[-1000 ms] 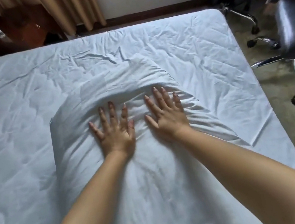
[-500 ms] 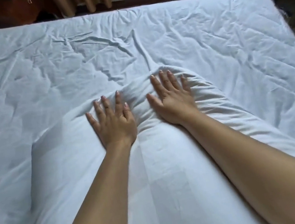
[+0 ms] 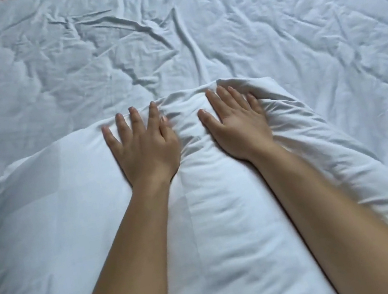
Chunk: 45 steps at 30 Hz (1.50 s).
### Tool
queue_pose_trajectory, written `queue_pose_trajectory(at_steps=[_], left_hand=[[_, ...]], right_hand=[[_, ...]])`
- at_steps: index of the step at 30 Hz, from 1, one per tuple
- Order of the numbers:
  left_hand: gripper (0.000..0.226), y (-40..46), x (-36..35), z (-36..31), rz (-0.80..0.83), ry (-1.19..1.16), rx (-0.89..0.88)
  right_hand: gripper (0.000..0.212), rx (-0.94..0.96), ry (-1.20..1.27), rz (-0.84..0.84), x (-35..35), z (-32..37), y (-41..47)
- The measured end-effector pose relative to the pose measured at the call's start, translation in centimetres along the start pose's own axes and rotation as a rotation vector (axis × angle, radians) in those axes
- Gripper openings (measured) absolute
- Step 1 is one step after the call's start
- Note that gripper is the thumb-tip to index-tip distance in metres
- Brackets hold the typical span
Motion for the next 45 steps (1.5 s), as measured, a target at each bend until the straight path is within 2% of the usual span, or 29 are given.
queue_pose_trajectory(at_steps=[4,8,11,16,27,30,32,37,45], left_hand=[[0.053,-0.3,-0.5,0.2,-0.059,0.008,-0.013],[0.053,-0.1,-1.4,0.4,0.008,0.005,-0.002],[0.053,-1.7,-0.5,0.4,-0.013,-0.03,-0.047],[0.054,-7.1,1.9,0.6,0.014,-0.081,-0.08],[0.056,-22.6,6.1,0.5,0.047,-0.044,-0.038],[0.072,-26.9,6.6,0.7,0.027,-0.051,-0.041],[0.071,-29.0,6.8,0.8,-0.008,-0.061,-0.047],[0.054,-32.0,5.5,1.0,-0.152,-0.07,-0.098],[0.054,-33.2,4.9,1.3,-0.148,-0.019,-0.102]], right_hand=[[0.058,-0.002,0.025,-0.068,-0.9,-0.1,-0.1],[0.057,0.0,0.069,-0.029,-2.1,-0.2,0.2],[0.056,0.003,0.116,-0.052,-1.5,-0.3,-1.5],[0.057,0.014,0.122,-0.036,-0.2,-0.7,-7.1],[0.054,0.001,0.021,0.042,2.4,-2.5,-22.7],[0.076,-0.01,0.0,0.008,2.7,-2.5,-26.4],[0.087,-0.017,0.003,-0.022,2.8,-2.5,-28.6],[0.081,-0.022,0.013,-0.128,1.7,-2.7,-31.2],[0.09,-0.033,0.009,-0.083,1.1,-2.8,-32.5]])
Point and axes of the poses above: each hand's wrist, its own y-axis towards the middle knuckle, its own x-axis out of the back of the hand, z = x × y, the point moved 1 cm from there along y, towards the middle knuckle, and after that the axes turned 13 degrees about -y, right-handed, at the moved point
